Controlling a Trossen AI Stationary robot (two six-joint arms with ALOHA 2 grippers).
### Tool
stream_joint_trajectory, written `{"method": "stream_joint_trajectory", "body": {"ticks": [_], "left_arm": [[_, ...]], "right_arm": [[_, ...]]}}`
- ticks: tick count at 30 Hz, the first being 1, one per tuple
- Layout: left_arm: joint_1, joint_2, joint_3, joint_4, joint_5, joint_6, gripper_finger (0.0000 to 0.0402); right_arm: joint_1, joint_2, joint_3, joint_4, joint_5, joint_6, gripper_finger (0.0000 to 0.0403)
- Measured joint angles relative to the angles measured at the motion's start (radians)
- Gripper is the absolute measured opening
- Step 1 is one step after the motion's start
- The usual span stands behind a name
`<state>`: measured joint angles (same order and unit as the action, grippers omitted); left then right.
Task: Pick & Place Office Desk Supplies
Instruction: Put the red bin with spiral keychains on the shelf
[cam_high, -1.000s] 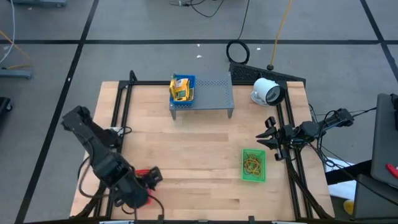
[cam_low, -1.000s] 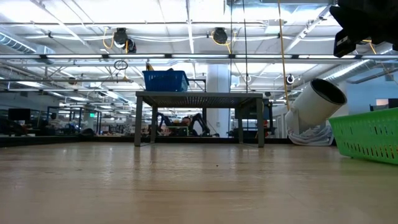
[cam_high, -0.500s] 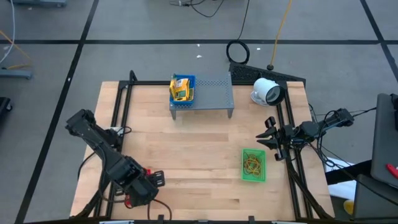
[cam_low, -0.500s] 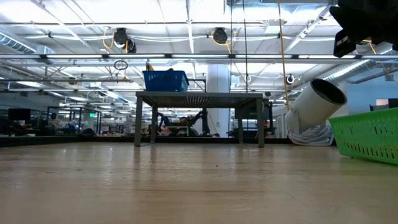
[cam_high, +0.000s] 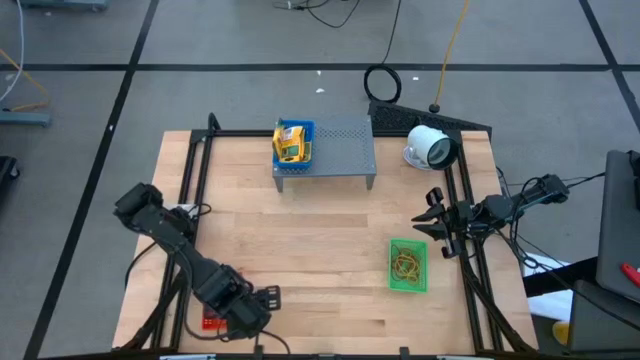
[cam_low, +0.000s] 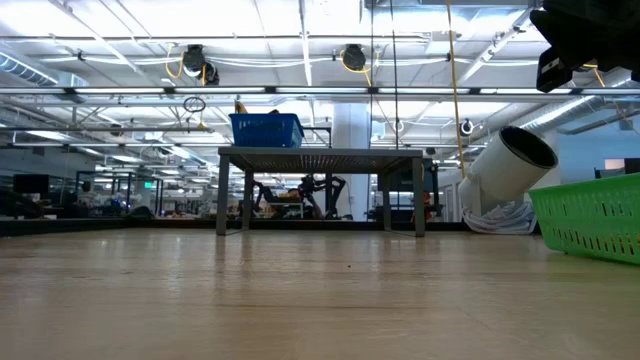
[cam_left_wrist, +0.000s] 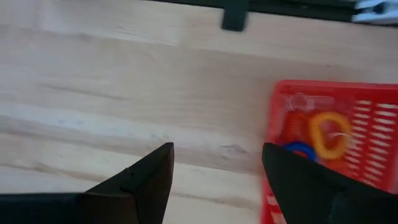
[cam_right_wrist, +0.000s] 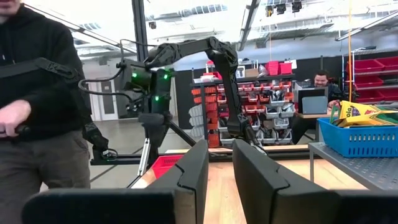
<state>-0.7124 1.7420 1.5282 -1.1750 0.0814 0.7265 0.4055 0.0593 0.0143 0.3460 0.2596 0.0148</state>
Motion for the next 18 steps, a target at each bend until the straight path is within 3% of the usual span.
{"method": "stream_joint_trajectory", "body": {"ticks": [12, 18], "left_arm": [[-0.03, -0.086, -0.31, 0.249, 0.076, -0.055, 0.0255], [-0.044, -0.09, -0.377, 0.265, 0.076, -0.048, 0.0255]], "right_arm": [[0.0, 0.0, 0.0, 0.0, 0.0, 0.0, 0.0064], [0.0, 0.0, 0.0, 0.0, 0.0, 0.0, 0.0064]]}}
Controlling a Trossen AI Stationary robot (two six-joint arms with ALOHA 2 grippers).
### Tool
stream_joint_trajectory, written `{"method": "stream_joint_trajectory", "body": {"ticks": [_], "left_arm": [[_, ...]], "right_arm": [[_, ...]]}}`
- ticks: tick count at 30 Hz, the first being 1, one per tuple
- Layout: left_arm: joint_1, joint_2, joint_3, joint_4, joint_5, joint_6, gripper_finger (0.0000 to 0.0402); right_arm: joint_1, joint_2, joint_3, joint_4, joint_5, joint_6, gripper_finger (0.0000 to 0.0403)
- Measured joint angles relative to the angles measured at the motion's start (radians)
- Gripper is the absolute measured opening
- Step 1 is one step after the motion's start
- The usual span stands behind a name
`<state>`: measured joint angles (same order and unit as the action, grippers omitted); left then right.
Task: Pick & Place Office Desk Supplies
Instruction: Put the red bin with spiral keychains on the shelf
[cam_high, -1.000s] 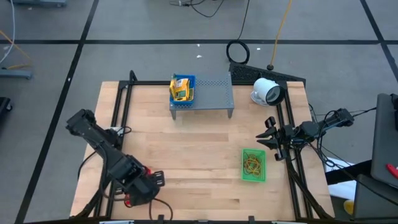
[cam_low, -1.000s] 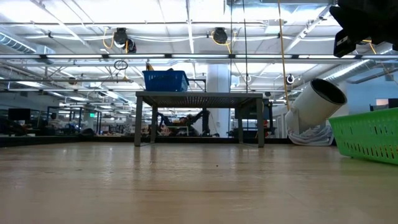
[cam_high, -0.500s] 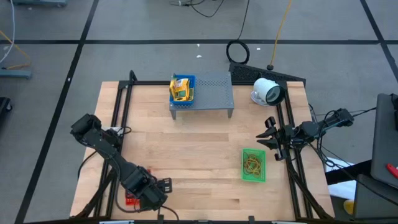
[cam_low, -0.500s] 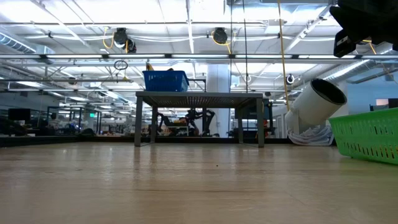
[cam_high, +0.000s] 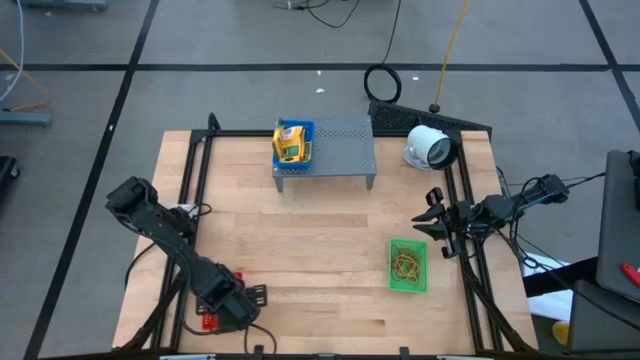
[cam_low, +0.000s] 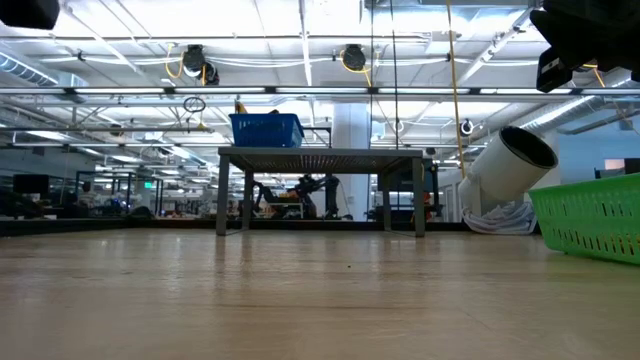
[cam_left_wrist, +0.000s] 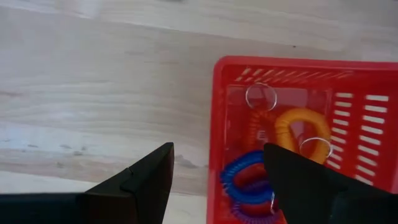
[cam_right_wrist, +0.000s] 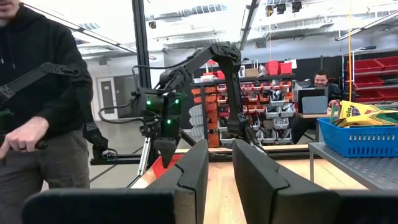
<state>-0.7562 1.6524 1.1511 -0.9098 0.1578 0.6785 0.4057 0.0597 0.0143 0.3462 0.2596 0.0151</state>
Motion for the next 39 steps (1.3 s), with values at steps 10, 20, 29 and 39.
{"method": "stream_joint_trajectory", "body": {"ticks": [10, 20, 29, 39], "left_arm": [[0.019, 0.0, -0.095, 0.11, 0.001, 0.027, 0.0255], [0.054, 0.0, -0.131, 0.123, -0.001, 0.088, 0.0255], [0.11, 0.0, -0.139, 0.089, -0.001, 0.166, 0.0255], [0.141, -0.012, -0.213, 0.117, -0.062, 0.192, 0.0255]], "right_arm": [[0.0, 0.0, 0.0, 0.0, 0.0, 0.0, 0.0064], [0.0, 0.0, 0.0, 0.0, 0.0, 0.0, 0.0064], [0.0, 0.0, 0.0, 0.0, 0.0, 0.0, 0.0063], [0.0, 0.0, 0.0, 0.0, 0.0, 0.0, 0.0063]]}}
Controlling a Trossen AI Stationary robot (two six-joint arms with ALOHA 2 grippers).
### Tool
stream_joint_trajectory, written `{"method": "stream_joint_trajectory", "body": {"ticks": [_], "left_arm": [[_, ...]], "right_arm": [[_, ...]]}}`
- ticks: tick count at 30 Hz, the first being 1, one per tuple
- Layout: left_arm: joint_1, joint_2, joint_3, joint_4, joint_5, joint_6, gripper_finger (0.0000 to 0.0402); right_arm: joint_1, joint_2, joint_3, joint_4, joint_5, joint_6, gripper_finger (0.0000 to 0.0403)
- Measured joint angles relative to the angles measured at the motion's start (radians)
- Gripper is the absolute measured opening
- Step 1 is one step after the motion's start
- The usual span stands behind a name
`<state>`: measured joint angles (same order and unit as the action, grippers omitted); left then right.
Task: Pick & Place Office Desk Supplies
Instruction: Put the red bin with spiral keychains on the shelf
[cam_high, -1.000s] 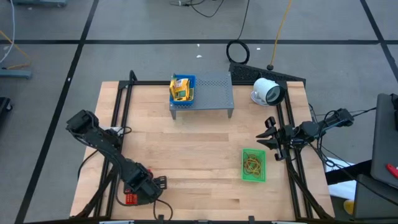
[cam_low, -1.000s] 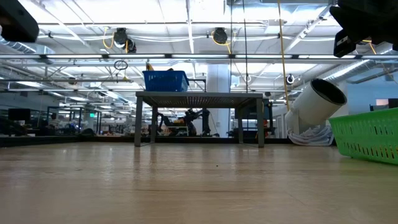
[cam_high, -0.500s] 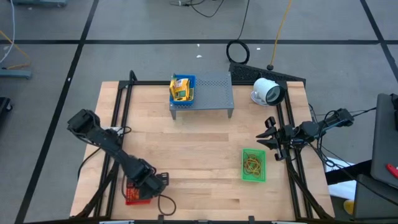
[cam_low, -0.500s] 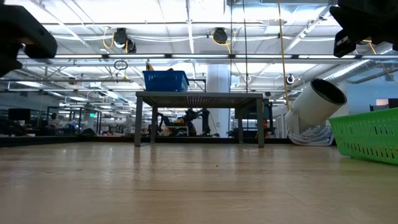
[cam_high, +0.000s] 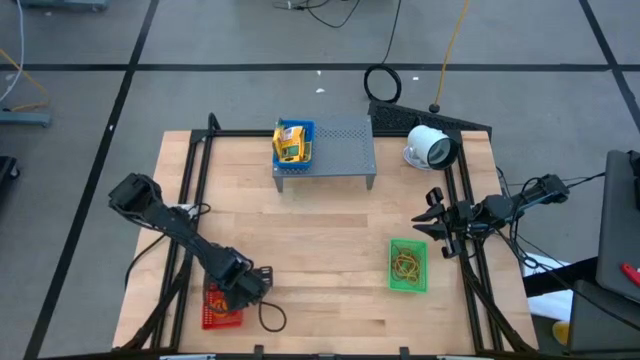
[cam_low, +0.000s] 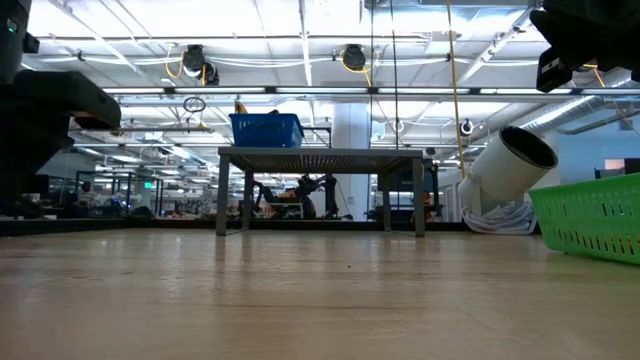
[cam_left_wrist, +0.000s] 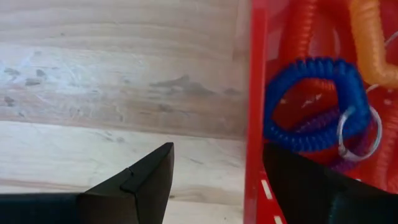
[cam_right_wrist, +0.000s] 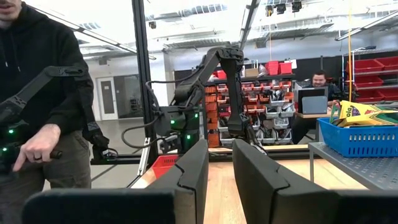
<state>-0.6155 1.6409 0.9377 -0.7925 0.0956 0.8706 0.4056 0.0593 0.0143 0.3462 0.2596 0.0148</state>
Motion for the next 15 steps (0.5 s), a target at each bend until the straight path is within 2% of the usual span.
{"method": "stream_joint_trajectory", "body": {"ticks": [7, 15], "left_arm": [[0.006, -0.033, -0.012, 0.0, -0.008, 0.018, 0.0255], [0.004, -0.034, -0.012, 0.0, 0.058, 0.004, 0.0252]], "right_arm": [[0.0, 0.0, 0.0, 0.0, 0.0, 0.0, 0.0063], [0.0, 0.0, 0.0, 0.0, 0.0, 0.0, 0.0063]]}}
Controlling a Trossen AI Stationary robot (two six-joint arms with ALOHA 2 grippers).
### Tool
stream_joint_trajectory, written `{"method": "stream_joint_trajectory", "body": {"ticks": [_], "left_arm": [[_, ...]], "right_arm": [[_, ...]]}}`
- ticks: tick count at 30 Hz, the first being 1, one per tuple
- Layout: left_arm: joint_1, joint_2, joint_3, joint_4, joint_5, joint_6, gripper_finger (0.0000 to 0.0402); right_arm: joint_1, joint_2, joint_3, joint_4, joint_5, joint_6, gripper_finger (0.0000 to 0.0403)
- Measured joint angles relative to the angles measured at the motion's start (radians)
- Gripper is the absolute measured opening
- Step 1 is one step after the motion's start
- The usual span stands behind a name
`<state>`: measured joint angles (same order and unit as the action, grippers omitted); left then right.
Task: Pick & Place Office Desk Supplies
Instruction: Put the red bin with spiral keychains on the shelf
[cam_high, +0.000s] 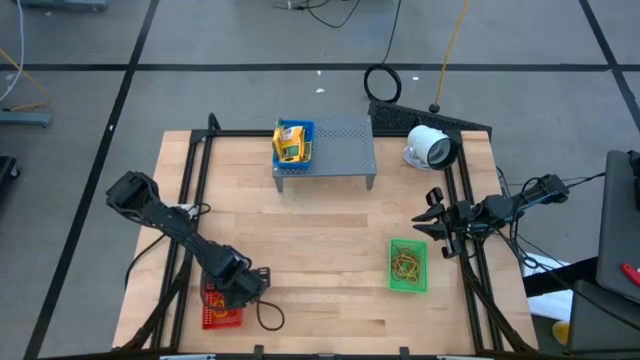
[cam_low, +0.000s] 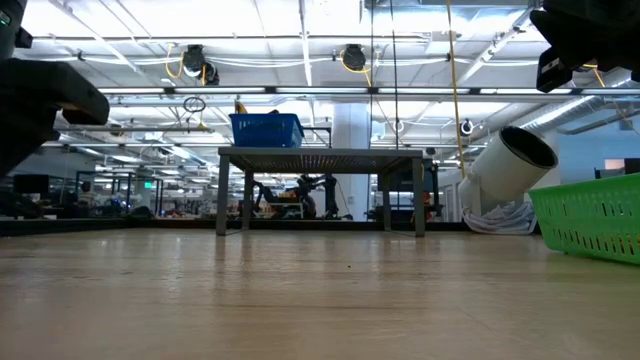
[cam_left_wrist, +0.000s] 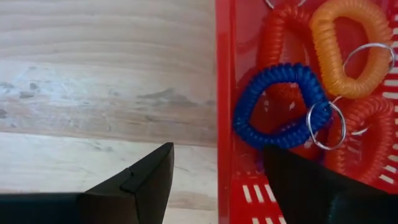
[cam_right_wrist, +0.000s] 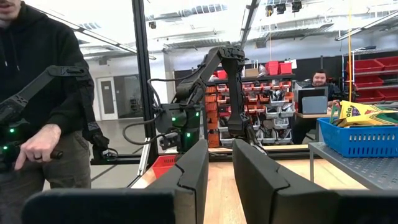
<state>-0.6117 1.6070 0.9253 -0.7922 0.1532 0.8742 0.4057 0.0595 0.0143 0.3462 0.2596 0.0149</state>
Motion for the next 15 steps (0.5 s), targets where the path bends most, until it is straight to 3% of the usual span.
{"method": "stream_joint_trajectory", "body": {"ticks": [5, 13, 15], "left_arm": [[0.0, 0.0, 0.0, 0.0, 0.004, -0.01, 0.0203], [0.0, 0.0, 0.0, 0.0, 0.004, -0.05, 0.0029], [0.0, -0.001, 0.001, -0.006, 0.008, -0.1, 0.0012]], "right_arm": [[0.0, 0.0, 0.0, 0.0, 0.0, 0.0, 0.0064], [0.0, 0.0, 0.0, 0.0, 0.0, 0.0, 0.0063], [0.0, 0.0, 0.0, 0.0, 0.0, 0.0, 0.0064]]}}
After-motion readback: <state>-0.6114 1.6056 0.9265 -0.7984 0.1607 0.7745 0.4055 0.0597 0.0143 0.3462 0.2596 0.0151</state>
